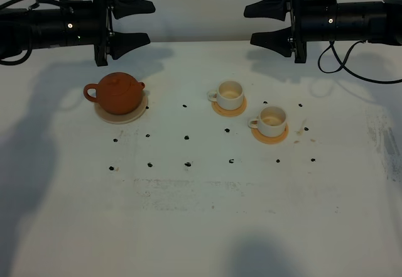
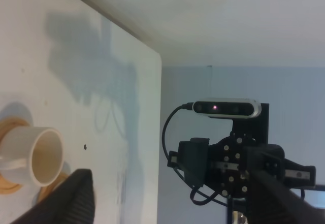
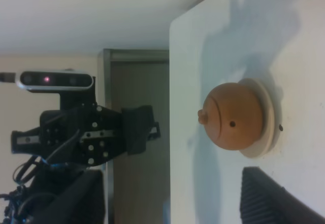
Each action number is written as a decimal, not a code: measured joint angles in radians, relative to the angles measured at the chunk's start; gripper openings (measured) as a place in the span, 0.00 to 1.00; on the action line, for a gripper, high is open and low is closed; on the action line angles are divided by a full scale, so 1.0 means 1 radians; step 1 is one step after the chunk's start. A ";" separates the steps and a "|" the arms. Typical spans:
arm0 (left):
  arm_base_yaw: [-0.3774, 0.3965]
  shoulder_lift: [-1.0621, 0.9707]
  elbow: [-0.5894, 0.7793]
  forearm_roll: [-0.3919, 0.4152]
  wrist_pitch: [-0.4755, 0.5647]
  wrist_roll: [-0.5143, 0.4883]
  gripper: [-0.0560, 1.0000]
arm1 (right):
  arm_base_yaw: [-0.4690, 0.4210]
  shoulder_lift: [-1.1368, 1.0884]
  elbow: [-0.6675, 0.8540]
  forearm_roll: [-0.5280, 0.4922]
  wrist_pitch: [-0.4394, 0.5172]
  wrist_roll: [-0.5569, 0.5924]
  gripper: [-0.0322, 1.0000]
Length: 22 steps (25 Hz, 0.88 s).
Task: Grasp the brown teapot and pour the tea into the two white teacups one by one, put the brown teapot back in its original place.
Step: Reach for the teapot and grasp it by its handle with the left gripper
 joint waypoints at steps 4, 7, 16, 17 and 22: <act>0.000 0.000 0.000 0.000 0.009 0.020 0.62 | 0.000 0.000 0.000 0.000 0.000 -0.020 0.57; 0.000 0.000 0.000 0.000 0.032 0.094 0.62 | 0.000 0.000 -0.002 -0.002 0.003 -0.060 0.57; 0.000 -0.065 0.000 0.006 0.041 0.421 0.62 | 0.000 0.000 -0.158 -0.180 0.028 -0.088 0.57; 0.000 -0.084 0.000 0.017 0.039 0.450 0.62 | 0.000 -0.001 -0.179 -0.225 0.028 -0.072 0.57; -0.014 -0.182 -0.001 0.194 -0.021 0.520 0.62 | 0.015 -0.051 -0.250 -0.511 -0.012 0.011 0.56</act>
